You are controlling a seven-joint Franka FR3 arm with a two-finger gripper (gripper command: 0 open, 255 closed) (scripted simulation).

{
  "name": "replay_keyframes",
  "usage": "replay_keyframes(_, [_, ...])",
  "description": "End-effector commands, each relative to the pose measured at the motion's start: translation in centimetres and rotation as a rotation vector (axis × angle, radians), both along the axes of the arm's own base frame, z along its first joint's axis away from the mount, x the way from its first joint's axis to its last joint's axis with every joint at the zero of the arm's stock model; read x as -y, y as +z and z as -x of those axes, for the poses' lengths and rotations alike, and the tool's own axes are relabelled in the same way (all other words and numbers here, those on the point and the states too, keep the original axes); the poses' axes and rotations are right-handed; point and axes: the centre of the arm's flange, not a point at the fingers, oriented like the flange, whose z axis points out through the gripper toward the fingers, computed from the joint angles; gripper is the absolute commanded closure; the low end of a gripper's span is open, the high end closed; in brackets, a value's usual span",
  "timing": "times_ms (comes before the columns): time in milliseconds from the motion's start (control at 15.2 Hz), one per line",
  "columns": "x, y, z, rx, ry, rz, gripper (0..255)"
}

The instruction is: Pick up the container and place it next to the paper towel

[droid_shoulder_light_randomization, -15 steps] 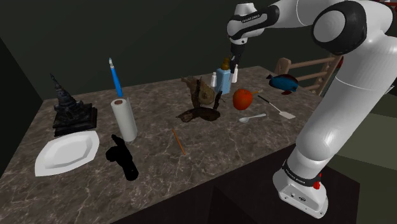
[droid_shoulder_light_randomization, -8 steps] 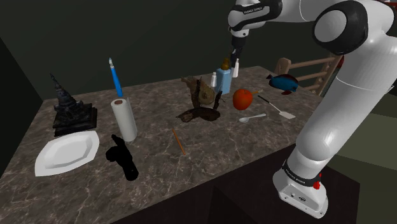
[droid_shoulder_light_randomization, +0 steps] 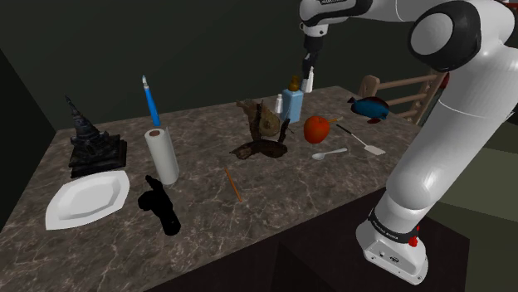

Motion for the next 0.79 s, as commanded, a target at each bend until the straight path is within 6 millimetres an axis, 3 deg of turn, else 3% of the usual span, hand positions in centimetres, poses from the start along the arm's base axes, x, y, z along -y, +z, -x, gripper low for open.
replay_keyframes(0, [0.0, 1.1, 0.0, 0.0, 0.0, 0.0, 255])
replay_keyframes(660, [0.0, 6.3, 0.0, 0.0, 0.0, 0.0, 255])
replay_keyframes(726, [-1.3, 6.3, -0.1, 0.0, 0.0, 0.0, 255])
